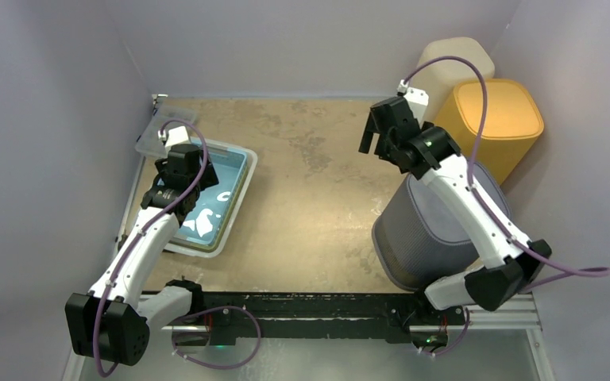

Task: Turn the large container upside down
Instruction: Move the container to the corner of the board.

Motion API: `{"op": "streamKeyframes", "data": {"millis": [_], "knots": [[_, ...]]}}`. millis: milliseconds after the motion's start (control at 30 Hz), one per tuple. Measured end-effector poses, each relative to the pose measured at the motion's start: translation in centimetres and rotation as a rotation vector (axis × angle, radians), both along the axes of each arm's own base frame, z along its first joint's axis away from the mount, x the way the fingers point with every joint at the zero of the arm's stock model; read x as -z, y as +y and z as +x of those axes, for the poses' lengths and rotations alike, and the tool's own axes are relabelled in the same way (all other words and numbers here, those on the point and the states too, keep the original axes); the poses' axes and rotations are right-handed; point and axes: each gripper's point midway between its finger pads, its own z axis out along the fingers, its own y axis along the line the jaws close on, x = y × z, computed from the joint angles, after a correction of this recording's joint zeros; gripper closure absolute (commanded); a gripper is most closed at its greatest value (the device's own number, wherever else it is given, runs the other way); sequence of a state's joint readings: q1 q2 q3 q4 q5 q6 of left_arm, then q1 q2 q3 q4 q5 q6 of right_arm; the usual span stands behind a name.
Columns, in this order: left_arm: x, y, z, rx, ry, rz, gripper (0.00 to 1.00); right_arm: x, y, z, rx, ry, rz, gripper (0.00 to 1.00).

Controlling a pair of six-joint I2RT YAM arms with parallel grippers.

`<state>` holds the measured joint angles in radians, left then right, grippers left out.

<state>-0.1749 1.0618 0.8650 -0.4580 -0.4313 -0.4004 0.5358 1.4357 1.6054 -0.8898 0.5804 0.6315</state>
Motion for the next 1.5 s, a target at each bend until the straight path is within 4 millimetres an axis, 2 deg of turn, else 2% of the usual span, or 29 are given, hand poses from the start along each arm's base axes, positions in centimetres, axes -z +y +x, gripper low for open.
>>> {"op": "streamKeyframes", "data": {"millis": [133,200,300,367,500,567,633,733,800,867,933,1067,1267,1400,1500], "knots": [[0.1,-0.1,0.0,0.005,0.002,-0.003,0.27,-2.0,-0.1,-0.6,-0.018,-0.046,0.036,0.01],[0.1,-0.1,0.0,0.006,0.002,-0.005,0.27,-3.7,0.5,-0.1,-0.040,-0.074,0.052,0.01],[0.1,-0.1,0.0,0.006,0.003,-0.004,0.27,-6.5,2.2,0.7,-0.124,-0.123,0.107,0.02],[0.1,-0.1,0.0,0.006,0.003,-0.004,0.27,-8.2,3.9,0.4,-0.216,-0.149,0.164,0.01],[0.1,-0.1,0.0,0.006,0.003,-0.004,0.27,-9.9,8.0,-2.2,-0.405,-0.179,0.271,0.01],[0.1,-0.1,0.0,0.006,0.003,-0.004,0.27,-9.6,11.0,-4.7,-0.514,-0.163,0.309,0.01],[0.1,-0.1,0.0,0.006,0.003,-0.004,0.27,-8.0,14.4,-8.0,-0.610,-0.106,0.325,0.02],[0.1,-0.1,0.0,0.007,0.003,-0.005,0.27,-3.4,18.3,-12.4,-0.666,0.038,0.288,0.02],[0.1,-0.1,0.0,0.007,0.004,-0.005,0.27,0.2,19.4,-14.7,-0.655,0.134,0.234,0.02],[0.1,-0.1,0.0,0.007,0.004,-0.005,0.27,4.2,19.3,-16.8,-0.611,0.233,0.155,0.02],[0.1,-0.2,0.0,0.007,0.003,-0.005,0.27,7.4,18.3,-18.3,-0.553,0.303,0.088,0.02],[0.1,-0.2,0.0,0.009,0.005,-0.006,0.27,11.0,14.9,-19.4,-0.408,0.367,0.006,0.01],[0.1,-0.2,0.0,0.010,0.005,-0.007,0.27,13.6,9.9,-20.5,-0.263,0.385,-0.039,0.01],[0.2,-0.3,0.0,0.014,0.005,-0.010,0.27,13.6,7.2,-20.6,-0.172,0.361,0.018,0.01],[0.2,-0.4,0.0,0.016,0.006,-0.012,0.27,13.1,5.0,-19.4,-0.069,0.324,0.086,0.01]]}}
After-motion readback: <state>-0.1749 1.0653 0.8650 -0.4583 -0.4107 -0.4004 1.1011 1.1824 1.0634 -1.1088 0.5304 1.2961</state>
